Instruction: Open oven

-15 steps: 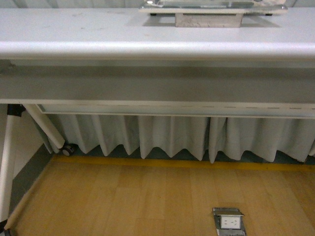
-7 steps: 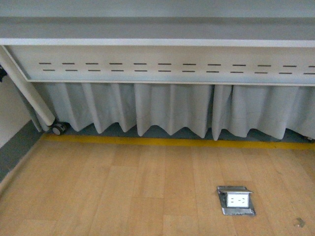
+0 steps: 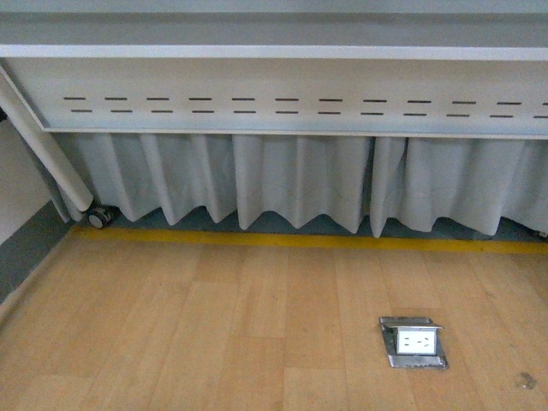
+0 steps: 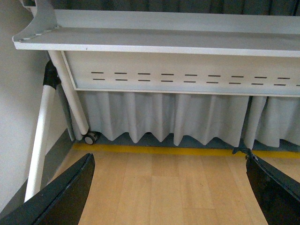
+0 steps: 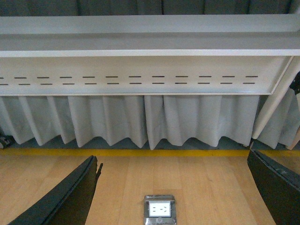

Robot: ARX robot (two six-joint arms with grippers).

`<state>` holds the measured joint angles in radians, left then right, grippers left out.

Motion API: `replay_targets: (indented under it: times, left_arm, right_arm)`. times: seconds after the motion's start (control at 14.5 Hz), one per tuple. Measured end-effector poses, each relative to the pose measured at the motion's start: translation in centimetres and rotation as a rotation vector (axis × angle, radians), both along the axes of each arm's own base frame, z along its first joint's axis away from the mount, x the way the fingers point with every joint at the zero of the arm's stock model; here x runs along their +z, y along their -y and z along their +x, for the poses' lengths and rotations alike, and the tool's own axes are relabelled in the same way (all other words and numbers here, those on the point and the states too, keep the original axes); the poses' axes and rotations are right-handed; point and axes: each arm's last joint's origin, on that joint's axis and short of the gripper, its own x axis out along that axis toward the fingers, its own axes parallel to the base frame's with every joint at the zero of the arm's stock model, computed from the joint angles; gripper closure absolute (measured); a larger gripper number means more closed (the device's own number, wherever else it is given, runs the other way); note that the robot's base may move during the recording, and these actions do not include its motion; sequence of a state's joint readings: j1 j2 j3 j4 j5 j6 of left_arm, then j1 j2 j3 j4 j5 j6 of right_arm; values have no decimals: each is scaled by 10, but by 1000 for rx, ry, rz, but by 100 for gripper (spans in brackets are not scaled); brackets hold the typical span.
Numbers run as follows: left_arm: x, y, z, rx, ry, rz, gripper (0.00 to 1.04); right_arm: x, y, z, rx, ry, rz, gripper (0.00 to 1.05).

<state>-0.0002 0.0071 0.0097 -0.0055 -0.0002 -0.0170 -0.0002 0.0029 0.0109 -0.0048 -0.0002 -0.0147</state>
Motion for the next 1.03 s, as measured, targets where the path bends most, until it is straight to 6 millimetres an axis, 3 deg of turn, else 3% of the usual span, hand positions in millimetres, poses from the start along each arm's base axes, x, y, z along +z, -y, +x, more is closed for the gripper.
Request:
replay_targets:
  times: [1.03]
  left_arm:
    - [0,0,0,0,1,0,7]
  right_arm:
    - [0,0,0,0,0,0,6]
